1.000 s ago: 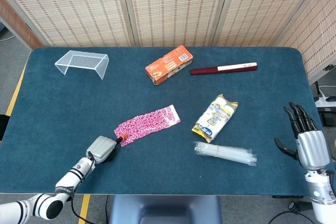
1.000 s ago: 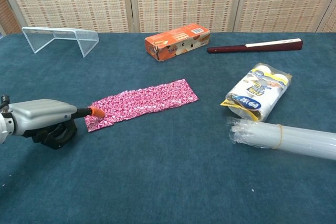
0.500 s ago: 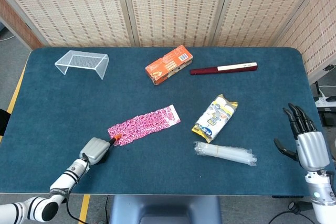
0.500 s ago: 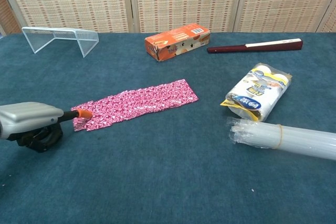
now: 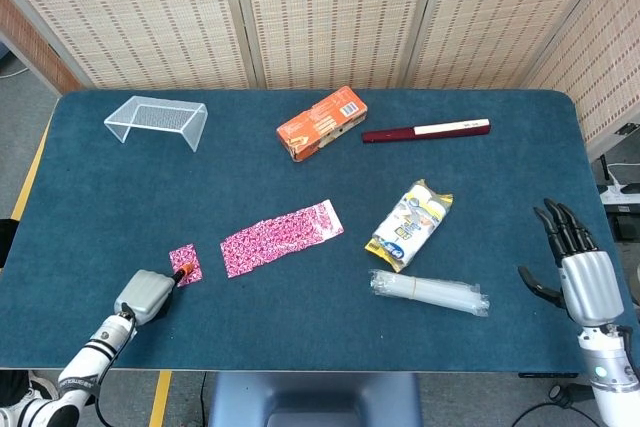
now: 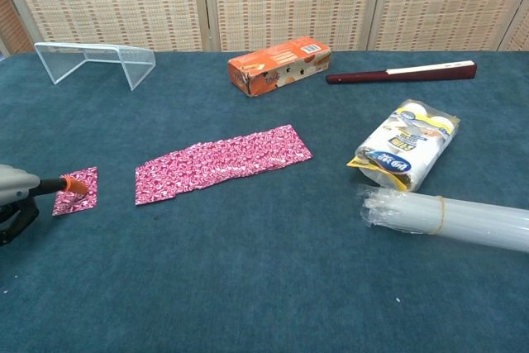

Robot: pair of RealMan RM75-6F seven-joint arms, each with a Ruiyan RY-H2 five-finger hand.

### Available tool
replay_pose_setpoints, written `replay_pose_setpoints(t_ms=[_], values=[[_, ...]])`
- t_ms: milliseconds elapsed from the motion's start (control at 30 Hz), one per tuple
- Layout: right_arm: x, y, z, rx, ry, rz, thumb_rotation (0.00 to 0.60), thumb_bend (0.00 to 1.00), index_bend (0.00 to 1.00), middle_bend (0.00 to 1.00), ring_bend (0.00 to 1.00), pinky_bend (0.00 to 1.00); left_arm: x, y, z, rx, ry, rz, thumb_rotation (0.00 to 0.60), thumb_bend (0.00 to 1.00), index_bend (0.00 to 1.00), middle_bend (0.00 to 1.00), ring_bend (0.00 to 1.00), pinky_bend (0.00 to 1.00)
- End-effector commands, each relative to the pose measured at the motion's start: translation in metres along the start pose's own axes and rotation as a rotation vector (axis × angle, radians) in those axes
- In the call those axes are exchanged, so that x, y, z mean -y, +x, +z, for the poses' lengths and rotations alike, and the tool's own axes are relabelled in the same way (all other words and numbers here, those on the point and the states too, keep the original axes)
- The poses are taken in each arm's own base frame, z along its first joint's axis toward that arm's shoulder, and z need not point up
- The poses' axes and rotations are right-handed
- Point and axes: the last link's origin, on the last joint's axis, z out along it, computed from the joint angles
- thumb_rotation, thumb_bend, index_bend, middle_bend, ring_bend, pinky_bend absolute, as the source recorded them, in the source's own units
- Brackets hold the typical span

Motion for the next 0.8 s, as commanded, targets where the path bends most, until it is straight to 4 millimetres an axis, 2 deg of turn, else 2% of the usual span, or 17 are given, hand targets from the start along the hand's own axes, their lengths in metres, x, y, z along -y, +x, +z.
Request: replay_pose_setpoints(t_ms=[33,200,267,367,433,800], values=[[0.000,0.000,0.000,0.002,0.001,0.001,0.600,0.19,0.00,0.00,0.00,0.19,0.005,0.001,-0.007,-0.018,0.029,0.012,0.600,0.83,0.12,0.71,0.75,0.74],[0.000,0.001,-0.001,-0.001,0.005,0.003,0.600,0.19,0.00,0.00,0.00,0.19,0.007,0.005,-0.013,-0.046,0.048,0.003,0.600,0.83,0.18,0.71,0.75,0.74],[0.000,0.001,-0.001,-0.005,0.005,0.004,0.600,0.19,0.00,0.00,0.00,0.19,0.003,0.009,-0.012,-0.069,0.036,-0.005,0.600,0.83,0.15,0.71,0.75,0.74],[0.000,0.001,-0.001,-0.007,0.006,0.004,0.600,0.19,0.00,0.00,0.00,0.19,-0.005,0.015,-0.006,-0.113,0.005,-0.015,0.600,0.83,0.03,0.71,0.75,0.74],[0.000,0.001,-0.001,-0.004,0.006,0.004,0.600,0.19,0.00,0.00,0.00,0.19,-0.017,0.020,0.001,-0.133,-0.037,-0.026,0.600,0.83,0.00,0.71,0.75,0.74],[-0.001,0.003,-0.001,-0.007,0.005,0.007,0.600,0.19,0.00,0.00,0.00,0.19,-0.055,0.019,0.030,-0.070,-0.144,-0.048,0.600,0.83,0.00,0.70,0.75,0.74]])
